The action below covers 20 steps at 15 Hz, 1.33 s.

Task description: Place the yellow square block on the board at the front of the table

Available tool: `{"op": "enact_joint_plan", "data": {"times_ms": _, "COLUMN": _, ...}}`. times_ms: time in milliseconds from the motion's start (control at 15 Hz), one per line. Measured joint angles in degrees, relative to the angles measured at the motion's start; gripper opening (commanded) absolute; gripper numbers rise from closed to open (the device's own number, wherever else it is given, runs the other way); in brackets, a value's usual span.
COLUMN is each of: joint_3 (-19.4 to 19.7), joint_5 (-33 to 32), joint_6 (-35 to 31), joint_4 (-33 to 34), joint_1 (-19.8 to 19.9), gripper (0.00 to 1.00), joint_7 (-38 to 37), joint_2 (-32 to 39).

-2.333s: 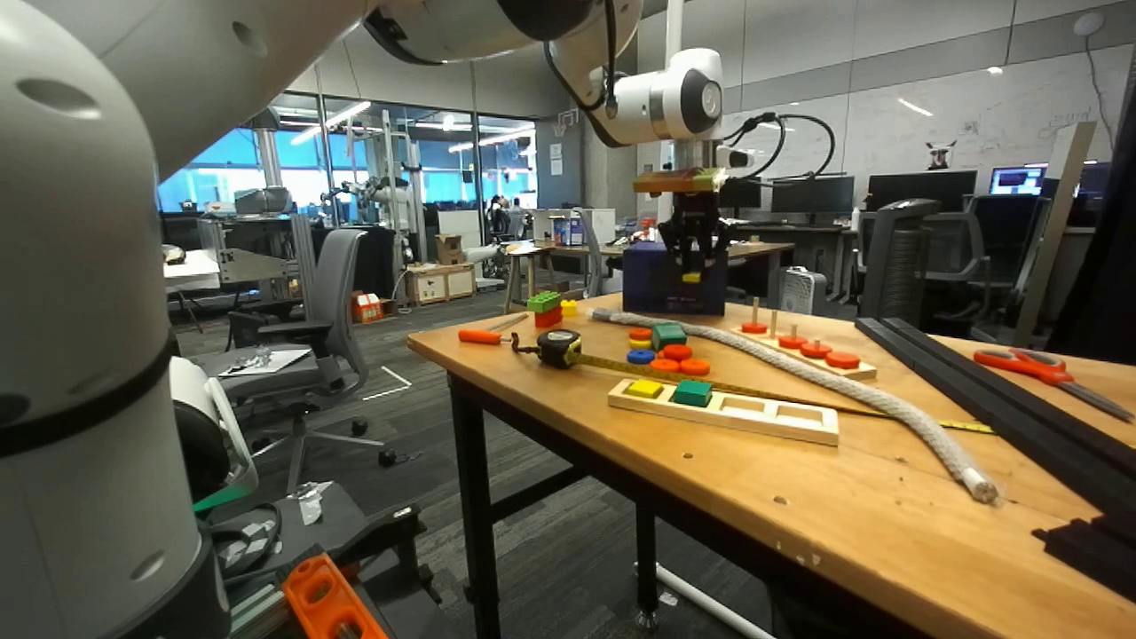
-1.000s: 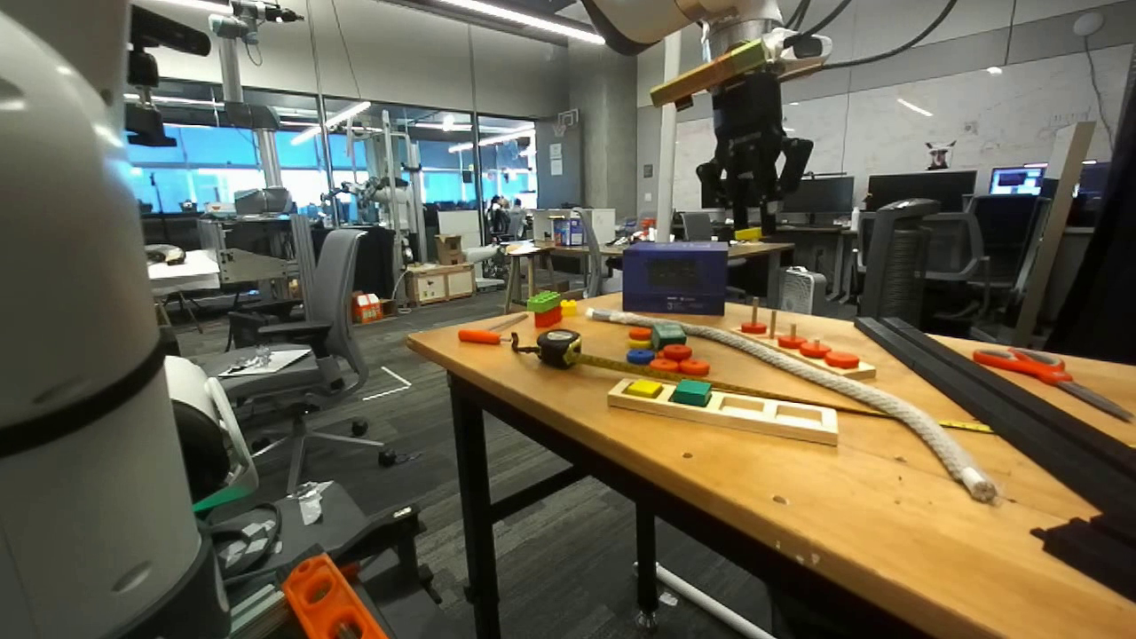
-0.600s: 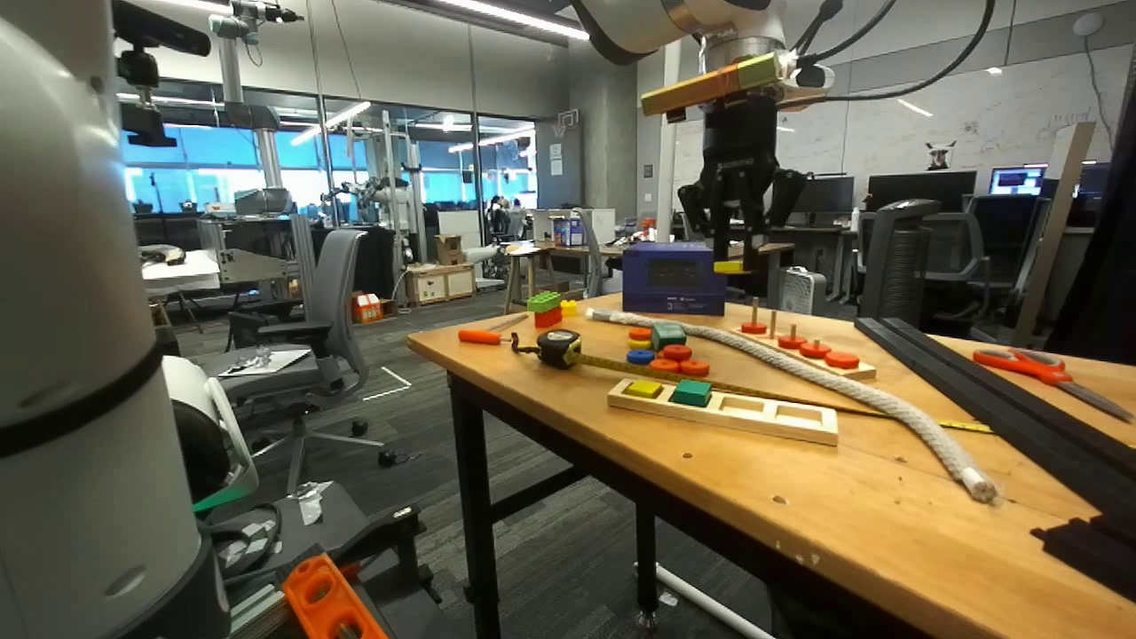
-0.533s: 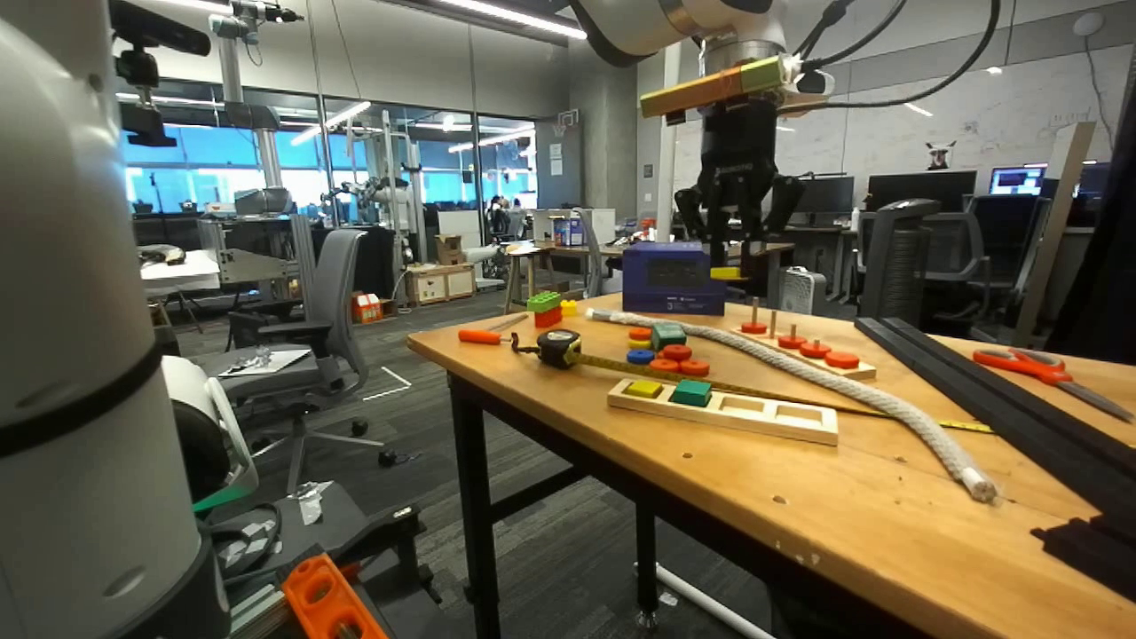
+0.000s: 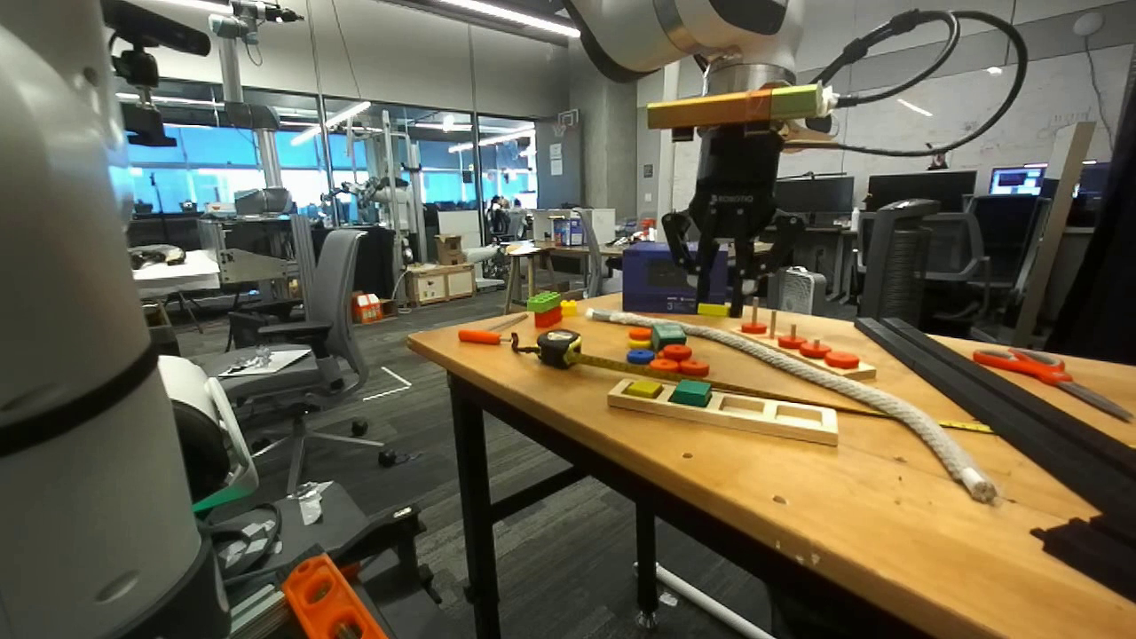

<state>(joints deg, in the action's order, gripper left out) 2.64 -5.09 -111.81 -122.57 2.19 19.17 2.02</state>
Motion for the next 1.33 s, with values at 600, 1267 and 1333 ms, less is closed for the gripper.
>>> {"op": "enact_joint_plan", "data": {"times_ms": 600, "joint_3": 1.49, "joint_5": 6.1, "joint_6": -4.96, "joint_4": -3.0, "joint_1": 2.53, "gripper": 0.19, "joint_7": 10.37, "joint_2": 0.08}}
{"op": "enact_joint_plan", "data": {"times_ms": 1267, "joint_3": 1.76, "joint_5": 8.78, "joint_6": -7.08, "joint_4": -4.0, "joint_1": 3.18, "gripper": 0.19, "joint_7": 15.18, "joint_2": 2.46}}
{"op": "enact_joint_plan", "data": {"times_ms": 1333, "joint_3": 1.76, "joint_5": 9.07, "joint_6": -7.47, "joint_4": -4.0, "joint_1": 3.22, "gripper": 0.19, "joint_7": 15.66, "joint_2": 2.87}}
